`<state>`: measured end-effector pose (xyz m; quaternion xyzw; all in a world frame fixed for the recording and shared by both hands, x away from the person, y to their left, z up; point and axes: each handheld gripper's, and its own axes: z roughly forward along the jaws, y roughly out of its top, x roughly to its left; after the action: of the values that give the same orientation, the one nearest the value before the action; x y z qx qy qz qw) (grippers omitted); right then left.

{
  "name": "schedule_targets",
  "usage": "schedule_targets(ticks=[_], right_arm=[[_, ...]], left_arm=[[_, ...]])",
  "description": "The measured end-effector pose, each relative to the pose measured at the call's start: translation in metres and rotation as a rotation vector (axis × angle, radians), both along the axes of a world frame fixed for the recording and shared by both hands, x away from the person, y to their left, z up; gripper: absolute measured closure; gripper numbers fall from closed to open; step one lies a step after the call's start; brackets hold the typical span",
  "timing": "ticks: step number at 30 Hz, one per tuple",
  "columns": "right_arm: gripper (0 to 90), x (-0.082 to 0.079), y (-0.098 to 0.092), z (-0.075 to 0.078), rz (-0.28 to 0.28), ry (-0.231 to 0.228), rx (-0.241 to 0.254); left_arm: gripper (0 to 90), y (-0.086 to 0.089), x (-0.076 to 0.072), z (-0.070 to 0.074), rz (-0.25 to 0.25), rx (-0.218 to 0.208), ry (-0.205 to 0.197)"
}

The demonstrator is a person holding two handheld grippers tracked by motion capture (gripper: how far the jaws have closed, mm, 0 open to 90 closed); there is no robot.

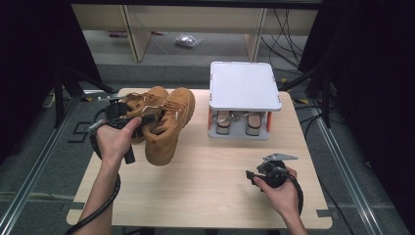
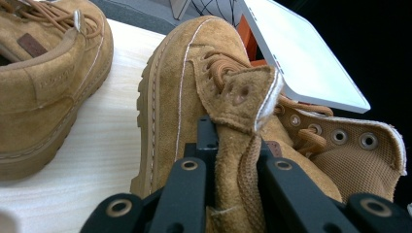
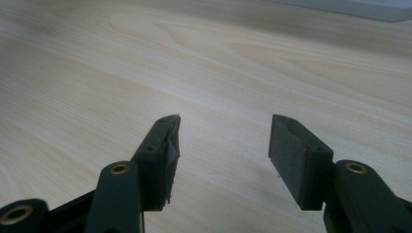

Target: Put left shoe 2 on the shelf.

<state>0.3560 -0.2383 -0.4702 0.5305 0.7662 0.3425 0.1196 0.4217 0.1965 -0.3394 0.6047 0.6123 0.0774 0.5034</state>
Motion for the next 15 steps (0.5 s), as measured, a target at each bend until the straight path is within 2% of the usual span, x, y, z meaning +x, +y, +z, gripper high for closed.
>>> schedule_targets(ticks=[4,6,8,9,10,11,13,15], right_arm=[[45.3,0.0,0.0,-0.001,0.002,-0.004,0.004],[45.3,0.001,-0.001,-0.001,0.003,-0.005,-0.013],[45.4,0.0,0.0,-0.001,0.007,0.002,0.009],[45.3,0.0,0.001,0.0,0.002,0.005,0.003],[45.3,0.001,-0.001,-0.002,0.024,-0.025,-0.003],[45.3,0.001,-0.001,-0.002,0.023,-0.024,-0.003],[45.3,-0.001,0.001,0.0,0.0,0.009,0.005],[45.3,0.0,0.0,0.0,0.003,0.007,0.004]], left_arm=[[83.0,0.0,0.003,0.001,0.006,0.0,0.002],[83.0,0.0,0.005,0.001,0.008,0.001,0.001],[83.0,0.0,0.006,0.002,0.012,0.003,-0.001],[83.0,0.0,0.007,0.002,0.01,0.004,0.002],[83.0,-0.001,0.008,0.003,0.009,0.003,0.004],[83.0,-0.001,0.009,0.003,0.013,-0.002,0.002],[83.0,-0.002,0.012,0.004,0.011,-0.002,0.004],[82.9,-0.004,0.013,0.005,0.012,-0.003,0.001]])
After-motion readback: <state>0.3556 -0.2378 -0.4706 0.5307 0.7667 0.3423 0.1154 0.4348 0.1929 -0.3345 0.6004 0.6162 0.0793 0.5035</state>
